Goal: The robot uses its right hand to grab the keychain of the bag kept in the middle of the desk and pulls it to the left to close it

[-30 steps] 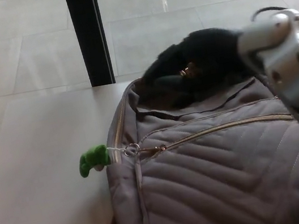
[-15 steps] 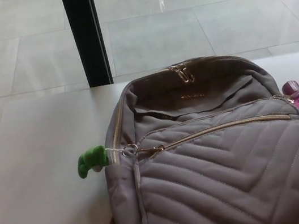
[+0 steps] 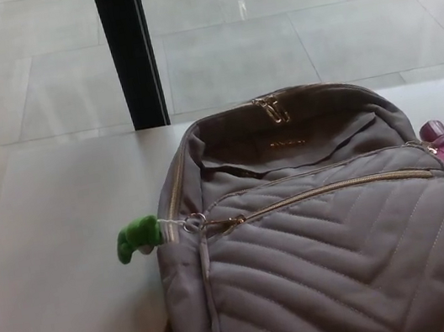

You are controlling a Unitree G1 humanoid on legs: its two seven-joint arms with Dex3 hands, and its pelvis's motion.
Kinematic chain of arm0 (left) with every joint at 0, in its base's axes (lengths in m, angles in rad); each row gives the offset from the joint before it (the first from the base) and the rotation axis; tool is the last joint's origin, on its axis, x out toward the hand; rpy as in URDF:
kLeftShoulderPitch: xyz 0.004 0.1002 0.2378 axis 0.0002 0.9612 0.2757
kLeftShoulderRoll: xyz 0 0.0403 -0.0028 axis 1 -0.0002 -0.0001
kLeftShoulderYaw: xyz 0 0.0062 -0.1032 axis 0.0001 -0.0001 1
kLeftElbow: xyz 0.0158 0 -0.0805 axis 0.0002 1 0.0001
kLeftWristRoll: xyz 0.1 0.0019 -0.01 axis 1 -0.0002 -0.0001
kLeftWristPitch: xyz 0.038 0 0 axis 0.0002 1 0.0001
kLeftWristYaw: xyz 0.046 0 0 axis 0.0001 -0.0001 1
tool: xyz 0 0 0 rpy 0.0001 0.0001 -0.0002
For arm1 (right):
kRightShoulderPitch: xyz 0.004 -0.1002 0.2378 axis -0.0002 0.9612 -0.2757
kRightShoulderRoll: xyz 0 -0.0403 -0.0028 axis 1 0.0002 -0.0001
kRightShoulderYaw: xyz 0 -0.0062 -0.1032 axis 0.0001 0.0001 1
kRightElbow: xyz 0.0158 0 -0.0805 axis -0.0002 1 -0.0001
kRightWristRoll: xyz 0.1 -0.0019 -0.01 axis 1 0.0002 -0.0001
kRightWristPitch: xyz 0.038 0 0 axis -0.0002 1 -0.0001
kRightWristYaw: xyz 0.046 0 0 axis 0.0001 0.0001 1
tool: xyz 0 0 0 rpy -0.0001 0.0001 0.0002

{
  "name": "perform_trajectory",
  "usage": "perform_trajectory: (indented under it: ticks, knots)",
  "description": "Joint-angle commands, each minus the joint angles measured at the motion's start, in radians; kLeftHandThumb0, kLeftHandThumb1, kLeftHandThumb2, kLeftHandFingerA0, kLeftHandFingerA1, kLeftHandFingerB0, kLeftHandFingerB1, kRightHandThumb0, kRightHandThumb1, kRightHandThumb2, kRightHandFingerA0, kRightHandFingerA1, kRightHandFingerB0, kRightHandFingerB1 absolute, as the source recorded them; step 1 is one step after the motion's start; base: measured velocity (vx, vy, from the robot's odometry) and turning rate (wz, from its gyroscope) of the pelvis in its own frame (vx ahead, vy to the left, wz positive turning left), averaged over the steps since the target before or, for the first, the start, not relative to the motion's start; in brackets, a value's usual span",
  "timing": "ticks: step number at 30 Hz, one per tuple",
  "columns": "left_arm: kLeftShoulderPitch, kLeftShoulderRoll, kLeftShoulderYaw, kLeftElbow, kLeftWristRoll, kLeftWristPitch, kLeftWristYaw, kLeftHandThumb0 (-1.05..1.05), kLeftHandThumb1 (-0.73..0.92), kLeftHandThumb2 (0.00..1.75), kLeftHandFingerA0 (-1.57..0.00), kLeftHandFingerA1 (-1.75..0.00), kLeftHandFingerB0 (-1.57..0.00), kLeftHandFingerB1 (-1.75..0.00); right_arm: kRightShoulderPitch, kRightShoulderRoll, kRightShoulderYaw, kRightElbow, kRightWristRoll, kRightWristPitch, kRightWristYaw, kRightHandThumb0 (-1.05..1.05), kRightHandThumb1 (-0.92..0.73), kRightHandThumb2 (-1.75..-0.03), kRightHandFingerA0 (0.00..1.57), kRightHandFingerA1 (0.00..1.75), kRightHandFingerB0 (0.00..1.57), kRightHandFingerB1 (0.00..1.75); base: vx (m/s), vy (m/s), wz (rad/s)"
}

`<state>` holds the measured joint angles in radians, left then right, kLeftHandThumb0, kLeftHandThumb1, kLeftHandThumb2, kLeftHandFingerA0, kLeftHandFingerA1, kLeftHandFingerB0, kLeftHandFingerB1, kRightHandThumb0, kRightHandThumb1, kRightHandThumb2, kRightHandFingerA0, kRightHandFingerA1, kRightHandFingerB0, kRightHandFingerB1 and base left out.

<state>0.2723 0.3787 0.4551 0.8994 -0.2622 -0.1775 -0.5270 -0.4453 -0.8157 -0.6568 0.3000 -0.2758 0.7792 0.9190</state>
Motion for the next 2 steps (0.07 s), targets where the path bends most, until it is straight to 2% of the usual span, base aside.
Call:
perform_trajectory:
  ticks: [1,2]
  knots:
    - [0.035,-0.006,0.058,0.010,-0.112,-0.008,-0.153,-1.05,0.89,0.69,-0.62,-1.02,-0.37,-0.99,0.437,0.063,-0.915,0.229,0.286,-0.295,-0.413,-0.79,-0.73,-0.61,0.37,1.03,0.07,0.78,0.00,0.000,0.00]
    - [0.035,-0.006,0.058,0.010,-0.112,-0.008,-0.153,-1.05,0.89,0.69,-0.62,-1.02,-0.37,-0.99,0.437,0.063,-0.915,0.229,0.286,-0.295,-0.413,-0.79,-0.73,-0.61,0.37,1.03,0.07,0.78,0.00,0.000,0.00]
